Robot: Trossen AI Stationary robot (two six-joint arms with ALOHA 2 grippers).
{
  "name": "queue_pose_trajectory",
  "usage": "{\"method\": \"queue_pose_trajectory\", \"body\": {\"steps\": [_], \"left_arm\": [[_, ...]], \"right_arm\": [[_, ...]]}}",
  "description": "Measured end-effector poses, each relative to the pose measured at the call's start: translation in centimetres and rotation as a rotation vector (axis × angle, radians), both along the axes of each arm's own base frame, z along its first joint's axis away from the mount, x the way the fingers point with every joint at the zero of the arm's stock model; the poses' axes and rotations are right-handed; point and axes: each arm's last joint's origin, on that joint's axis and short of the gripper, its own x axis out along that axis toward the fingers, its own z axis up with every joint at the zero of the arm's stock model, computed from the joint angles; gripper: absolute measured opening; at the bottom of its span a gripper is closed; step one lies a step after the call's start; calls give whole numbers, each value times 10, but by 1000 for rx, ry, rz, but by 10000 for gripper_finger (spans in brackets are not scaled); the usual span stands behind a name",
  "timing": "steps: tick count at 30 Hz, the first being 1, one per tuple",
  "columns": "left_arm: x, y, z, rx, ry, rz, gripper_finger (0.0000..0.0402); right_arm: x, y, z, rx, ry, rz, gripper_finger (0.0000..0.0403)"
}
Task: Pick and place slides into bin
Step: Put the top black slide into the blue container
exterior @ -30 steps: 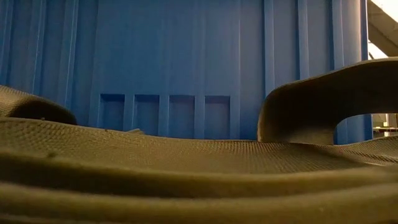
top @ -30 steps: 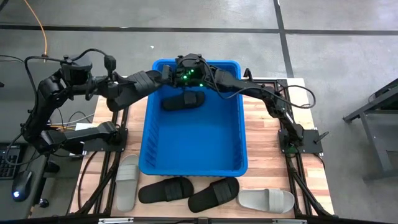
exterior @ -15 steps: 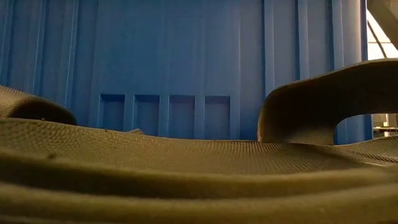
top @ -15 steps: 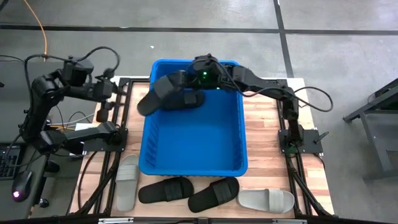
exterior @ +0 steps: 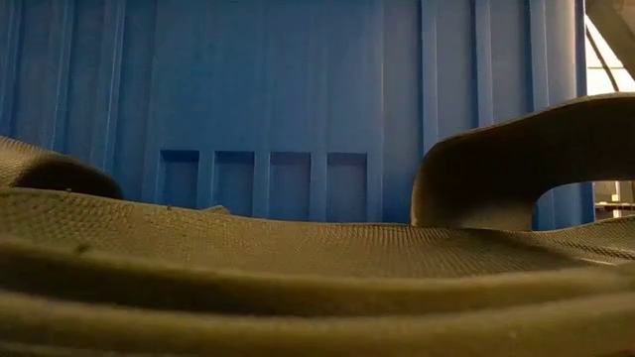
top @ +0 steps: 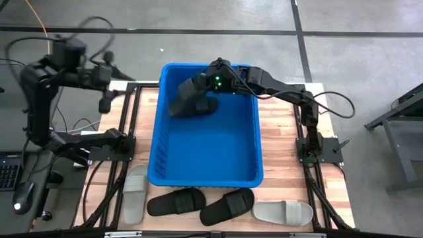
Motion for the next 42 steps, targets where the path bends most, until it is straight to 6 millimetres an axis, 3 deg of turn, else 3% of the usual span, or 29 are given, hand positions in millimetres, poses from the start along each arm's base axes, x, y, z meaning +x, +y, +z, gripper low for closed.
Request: {"method": "queue_pose_trajectory", "body": {"steps": [3,7,13,19,31,37,42], "left_arm": [[-2,4,10,104,-15,46,174],[-4,10,16,213,10,119,174],[-5,10,18,247,19,145,174],[-4,12,18,239,20,148,171],[-4,12,18,189,-10,158,172],[-4,12,18,190,-7,165,173],[-4,12,17,189,-2,171,173]], "right_arm": [[3,-8,-12,19,6,-59,5],[12,-16,-46,69,32,-132,5],[30,-21,-90,141,-105,-211,5],[29,-22,-110,156,-115,-345,4],[27,-42,-117,142,-133,-439,3],[41,-47,-136,207,-167,-424,3],[45,-46,-158,282,-99,-432,3]]}}
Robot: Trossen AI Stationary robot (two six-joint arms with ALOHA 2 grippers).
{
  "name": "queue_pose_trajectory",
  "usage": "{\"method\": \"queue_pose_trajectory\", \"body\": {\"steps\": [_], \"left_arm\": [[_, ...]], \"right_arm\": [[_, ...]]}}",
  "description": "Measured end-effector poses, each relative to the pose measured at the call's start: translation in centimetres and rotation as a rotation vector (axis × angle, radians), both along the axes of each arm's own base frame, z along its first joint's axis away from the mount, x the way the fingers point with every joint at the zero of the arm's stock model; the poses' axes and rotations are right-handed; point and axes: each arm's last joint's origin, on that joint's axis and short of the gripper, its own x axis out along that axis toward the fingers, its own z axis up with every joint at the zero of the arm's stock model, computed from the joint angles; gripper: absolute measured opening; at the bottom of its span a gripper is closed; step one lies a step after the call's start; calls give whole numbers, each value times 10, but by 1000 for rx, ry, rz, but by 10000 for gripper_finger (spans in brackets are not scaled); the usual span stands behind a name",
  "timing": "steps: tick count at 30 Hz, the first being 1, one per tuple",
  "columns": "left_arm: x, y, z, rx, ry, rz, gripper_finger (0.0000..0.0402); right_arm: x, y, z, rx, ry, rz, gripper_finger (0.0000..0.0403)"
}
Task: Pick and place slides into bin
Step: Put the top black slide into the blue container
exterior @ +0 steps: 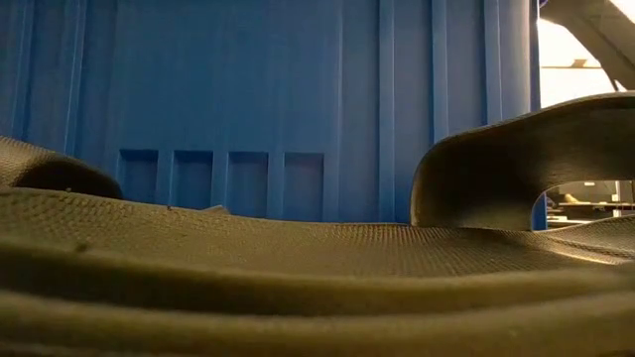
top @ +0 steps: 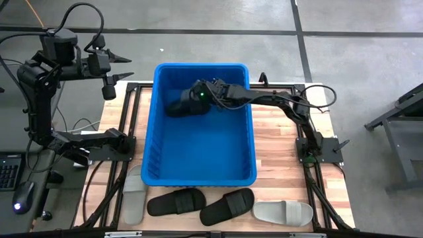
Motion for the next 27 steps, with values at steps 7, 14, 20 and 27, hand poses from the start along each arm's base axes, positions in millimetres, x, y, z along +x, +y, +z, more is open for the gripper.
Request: {"method": "queue_pose_trajectory", "body": {"steps": [7,14,20,27], "left_arm": [[0,0,0,-10,-4,0,173],[0,-1,-1,-31,-5,5,173],[0,-1,-2,-39,-2,5,173],[0,-1,-2,-43,-5,2,173]], "right_arm": [[-3,-7,-14,79,65,21,4],[-8,-16,-17,105,91,21,26],[-10,-22,-28,167,124,39,63],[-6,-22,-44,232,155,114,105]]}}
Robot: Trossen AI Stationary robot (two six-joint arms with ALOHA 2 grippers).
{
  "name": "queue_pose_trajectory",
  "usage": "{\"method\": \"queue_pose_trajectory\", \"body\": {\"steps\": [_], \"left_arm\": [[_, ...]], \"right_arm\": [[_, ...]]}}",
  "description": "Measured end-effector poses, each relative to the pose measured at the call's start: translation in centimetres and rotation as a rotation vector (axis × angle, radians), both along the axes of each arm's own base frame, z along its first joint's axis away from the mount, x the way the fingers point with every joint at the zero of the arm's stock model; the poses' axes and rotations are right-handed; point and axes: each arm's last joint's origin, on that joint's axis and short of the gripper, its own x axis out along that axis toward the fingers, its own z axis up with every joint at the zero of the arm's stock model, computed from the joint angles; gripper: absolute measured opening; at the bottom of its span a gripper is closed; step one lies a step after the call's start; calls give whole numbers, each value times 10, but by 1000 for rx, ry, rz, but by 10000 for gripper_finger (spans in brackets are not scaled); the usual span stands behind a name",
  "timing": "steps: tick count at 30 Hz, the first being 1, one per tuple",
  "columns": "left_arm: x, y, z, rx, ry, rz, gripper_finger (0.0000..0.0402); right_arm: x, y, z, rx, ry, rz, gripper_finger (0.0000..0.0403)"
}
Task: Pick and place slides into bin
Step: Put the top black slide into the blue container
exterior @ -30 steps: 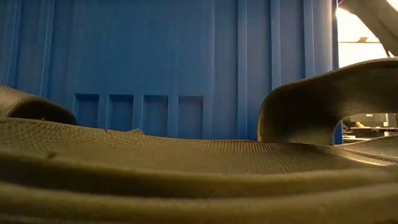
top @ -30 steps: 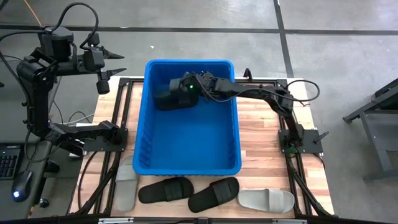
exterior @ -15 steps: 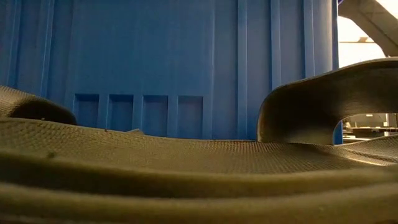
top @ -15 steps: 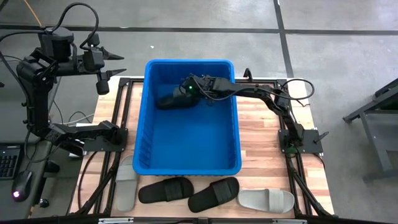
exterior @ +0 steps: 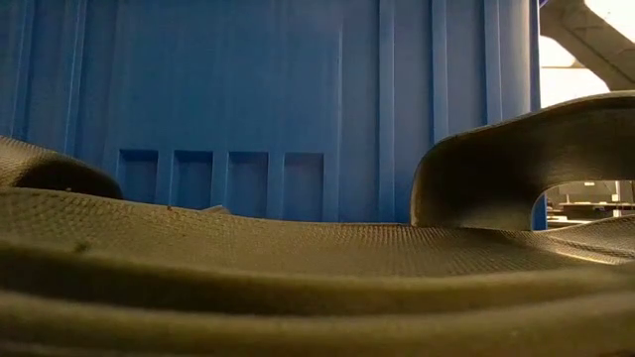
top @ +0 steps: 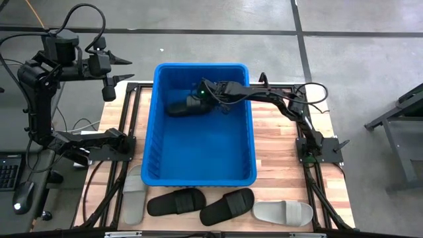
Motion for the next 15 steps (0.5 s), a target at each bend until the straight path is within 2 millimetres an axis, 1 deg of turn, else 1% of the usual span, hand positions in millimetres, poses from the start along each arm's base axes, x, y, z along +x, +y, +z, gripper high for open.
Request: {"method": "queue_pose_trajectory", "body": {"steps": [4,10,15], "left_arm": [[0,-1,0,-11,-9,-17,173],[1,-1,0,-28,-29,-41,173],[1,-1,0,-28,-28,-40,172]], "right_arm": [[-2,3,-4,48,30,25,143],[-5,2,-6,55,71,76,203],[-7,1,-7,38,87,54,234]]}}
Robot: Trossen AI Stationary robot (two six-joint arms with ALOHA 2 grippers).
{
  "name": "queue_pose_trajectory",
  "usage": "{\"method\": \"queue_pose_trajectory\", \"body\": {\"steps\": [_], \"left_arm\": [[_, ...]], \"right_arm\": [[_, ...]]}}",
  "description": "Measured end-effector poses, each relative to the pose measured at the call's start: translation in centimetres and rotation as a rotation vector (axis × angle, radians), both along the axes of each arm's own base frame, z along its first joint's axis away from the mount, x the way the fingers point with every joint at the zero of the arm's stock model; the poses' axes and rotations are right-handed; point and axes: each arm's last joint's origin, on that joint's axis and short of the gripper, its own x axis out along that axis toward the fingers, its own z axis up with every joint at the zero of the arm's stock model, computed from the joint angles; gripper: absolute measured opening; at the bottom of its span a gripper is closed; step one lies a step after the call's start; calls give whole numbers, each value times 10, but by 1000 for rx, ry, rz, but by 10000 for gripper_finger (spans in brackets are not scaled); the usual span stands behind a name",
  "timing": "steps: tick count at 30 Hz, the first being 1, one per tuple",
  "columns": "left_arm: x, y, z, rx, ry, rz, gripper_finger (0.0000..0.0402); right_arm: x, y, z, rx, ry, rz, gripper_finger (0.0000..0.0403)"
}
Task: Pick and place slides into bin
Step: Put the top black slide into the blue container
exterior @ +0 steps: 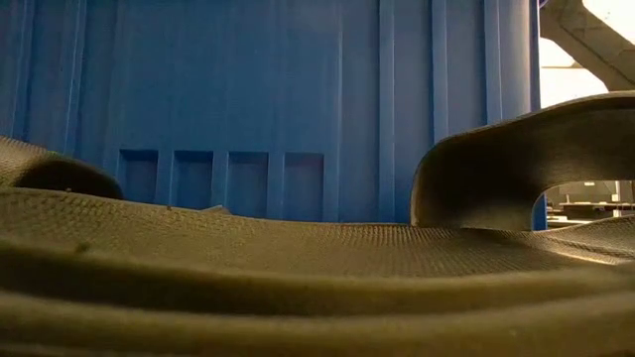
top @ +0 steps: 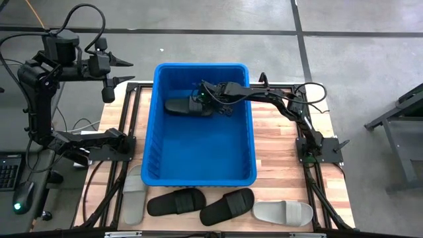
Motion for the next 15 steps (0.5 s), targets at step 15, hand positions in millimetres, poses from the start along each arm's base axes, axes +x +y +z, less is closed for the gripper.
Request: {"method": "queue_pose_trajectory", "body": {"steps": [15], "left_arm": [[-1,-1,-2,-21,12,3,172]], "right_arm": [[-2,-1,6,-22,14,154,251]]}}
